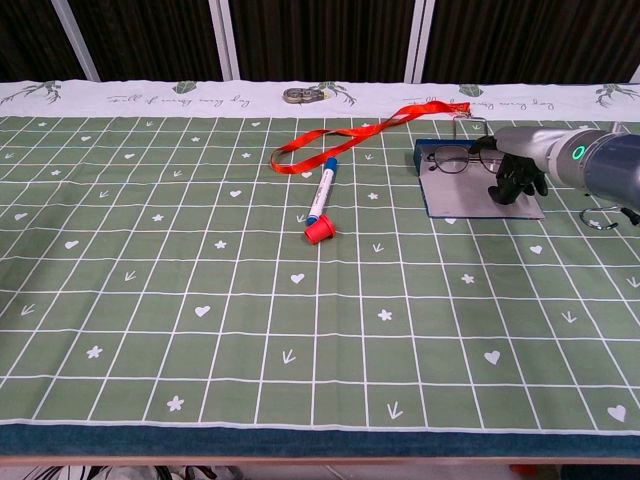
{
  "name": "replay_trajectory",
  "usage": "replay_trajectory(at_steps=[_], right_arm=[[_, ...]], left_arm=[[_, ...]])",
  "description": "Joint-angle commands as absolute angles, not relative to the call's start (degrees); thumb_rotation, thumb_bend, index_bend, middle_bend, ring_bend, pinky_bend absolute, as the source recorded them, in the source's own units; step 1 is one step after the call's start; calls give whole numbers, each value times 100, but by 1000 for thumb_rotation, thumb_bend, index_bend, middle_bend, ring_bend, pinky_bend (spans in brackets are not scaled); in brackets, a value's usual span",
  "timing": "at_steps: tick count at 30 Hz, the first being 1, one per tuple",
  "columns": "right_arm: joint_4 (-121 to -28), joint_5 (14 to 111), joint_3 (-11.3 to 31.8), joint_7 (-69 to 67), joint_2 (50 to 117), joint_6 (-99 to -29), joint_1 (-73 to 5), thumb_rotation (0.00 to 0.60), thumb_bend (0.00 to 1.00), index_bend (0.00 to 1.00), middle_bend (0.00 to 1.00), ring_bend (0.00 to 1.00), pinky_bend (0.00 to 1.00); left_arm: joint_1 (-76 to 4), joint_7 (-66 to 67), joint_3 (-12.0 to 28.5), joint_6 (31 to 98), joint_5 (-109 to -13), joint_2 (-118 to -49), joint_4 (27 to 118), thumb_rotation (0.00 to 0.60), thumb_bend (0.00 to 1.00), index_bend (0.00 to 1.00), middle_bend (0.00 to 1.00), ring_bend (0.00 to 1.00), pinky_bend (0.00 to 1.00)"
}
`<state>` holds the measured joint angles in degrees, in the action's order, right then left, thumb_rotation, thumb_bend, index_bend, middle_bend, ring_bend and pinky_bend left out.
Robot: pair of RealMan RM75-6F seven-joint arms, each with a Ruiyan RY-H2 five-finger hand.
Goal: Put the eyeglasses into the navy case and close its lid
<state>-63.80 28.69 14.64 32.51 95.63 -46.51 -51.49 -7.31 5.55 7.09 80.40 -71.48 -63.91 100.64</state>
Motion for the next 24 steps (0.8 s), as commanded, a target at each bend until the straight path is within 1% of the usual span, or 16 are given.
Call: replay_trajectory(at_steps=[1,3,8,10,11,13,16,24], right_arm=[[-6902,3304,1516,2820,9272,-4894,-4895,600,458,43,561,643,653],[-7108,3490,1484,2700,9159,-4983,-4796,600,399,43,499,576,581],[-7612,4156,1212,2501,8901,-5311,-4490,600,274,57,315,331,288],[-7647,4456,1071,2444,8897,-5448,-4383,600,246,74,257,265,241],[-7614,4628,1003,2389,8926,-5518,-4327,600,241,85,242,249,235],[-7517,4849,939,2294,8996,-5608,-4265,600,238,141,228,235,234],[-7181,5275,867,1998,9217,-5769,-4158,600,257,199,248,238,234],[-6645,5543,875,1711,9548,-5621,-4136,600,358,254,287,272,234]], left_arm=[[-731,568,705,8042,-7147,-6394,10066,600,356,103,0,0,0],[-732,583,703,8040,-7143,-6395,10070,600,356,103,0,0,0],[-740,661,688,8027,-7129,-6397,10089,600,356,111,0,0,0],[-743,705,682,8027,-7122,-6398,10102,600,356,113,0,0,0],[-742,724,681,8037,-7126,-6402,10107,600,356,113,0,0,0],[-737,734,683,8058,-7130,-6412,10104,600,356,113,0,0,0],[-729,718,686,8074,-7128,-6419,10116,600,356,114,0,0,0],[-738,759,683,8062,-7117,-6422,10104,600,356,116,0,0,0]])
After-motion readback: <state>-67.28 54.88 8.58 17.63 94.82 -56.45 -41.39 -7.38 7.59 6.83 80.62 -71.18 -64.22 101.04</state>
